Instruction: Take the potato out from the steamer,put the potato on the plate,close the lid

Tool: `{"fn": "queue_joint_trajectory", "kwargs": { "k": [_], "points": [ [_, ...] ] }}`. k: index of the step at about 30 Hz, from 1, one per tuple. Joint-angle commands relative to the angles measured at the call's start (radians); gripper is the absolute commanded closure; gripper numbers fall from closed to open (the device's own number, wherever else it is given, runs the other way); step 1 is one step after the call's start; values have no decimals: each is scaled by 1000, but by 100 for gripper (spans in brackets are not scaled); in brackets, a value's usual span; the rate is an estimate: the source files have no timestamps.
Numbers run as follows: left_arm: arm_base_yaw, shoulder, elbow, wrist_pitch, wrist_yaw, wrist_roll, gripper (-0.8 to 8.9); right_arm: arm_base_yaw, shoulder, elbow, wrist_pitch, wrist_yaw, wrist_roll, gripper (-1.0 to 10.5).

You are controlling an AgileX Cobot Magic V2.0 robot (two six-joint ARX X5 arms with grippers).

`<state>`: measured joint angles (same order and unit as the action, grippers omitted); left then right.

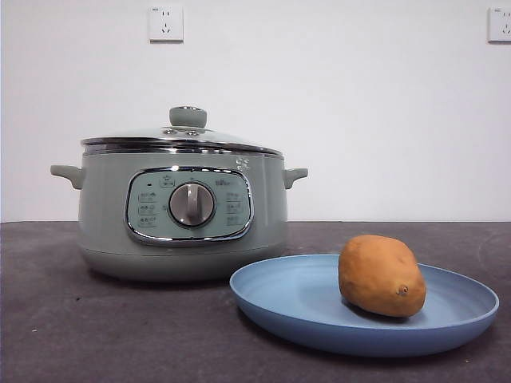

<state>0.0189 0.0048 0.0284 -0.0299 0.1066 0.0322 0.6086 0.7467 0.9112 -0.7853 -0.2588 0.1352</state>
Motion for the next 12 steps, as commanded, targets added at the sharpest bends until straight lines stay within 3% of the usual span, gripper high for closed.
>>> {"fn": "queue_joint_trajectory", "kwargs": {
  "k": [1,12],
  "points": [
    [3,-3,-18,-15,-2,-11,817,1,-1,3,3,3,5,946],
    [3,-3,-18,-166,3,-10,817,1,-1,3,-3,3,5,946]
  ]
}}
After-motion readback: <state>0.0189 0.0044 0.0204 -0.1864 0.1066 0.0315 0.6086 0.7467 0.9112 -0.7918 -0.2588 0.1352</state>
